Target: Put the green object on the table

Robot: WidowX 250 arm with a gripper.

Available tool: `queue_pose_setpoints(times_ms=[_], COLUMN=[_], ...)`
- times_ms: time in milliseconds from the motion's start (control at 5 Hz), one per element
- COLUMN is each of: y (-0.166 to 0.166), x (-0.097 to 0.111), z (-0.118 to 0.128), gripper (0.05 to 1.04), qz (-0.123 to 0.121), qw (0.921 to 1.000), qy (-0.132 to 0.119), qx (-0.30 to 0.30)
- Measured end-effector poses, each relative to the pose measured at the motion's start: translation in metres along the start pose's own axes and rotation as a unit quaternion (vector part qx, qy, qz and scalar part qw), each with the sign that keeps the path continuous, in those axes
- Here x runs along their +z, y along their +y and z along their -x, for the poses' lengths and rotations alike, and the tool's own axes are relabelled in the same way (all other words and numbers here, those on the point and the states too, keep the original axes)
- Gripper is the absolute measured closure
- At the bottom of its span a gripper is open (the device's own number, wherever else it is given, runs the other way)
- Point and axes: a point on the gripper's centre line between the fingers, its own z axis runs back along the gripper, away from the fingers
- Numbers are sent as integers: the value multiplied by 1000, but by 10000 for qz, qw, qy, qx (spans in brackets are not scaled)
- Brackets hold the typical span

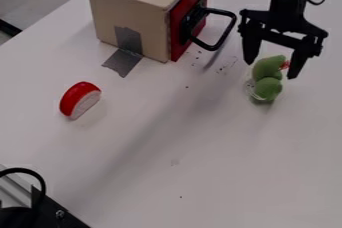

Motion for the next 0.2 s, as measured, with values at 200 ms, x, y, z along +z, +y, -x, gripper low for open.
queue_pose_setpoints(times_ms=[200], y=[2], x=[15], z=[4], gripper=[83], qz=[1], qw=[9998], qy=[-164], qx=[71])
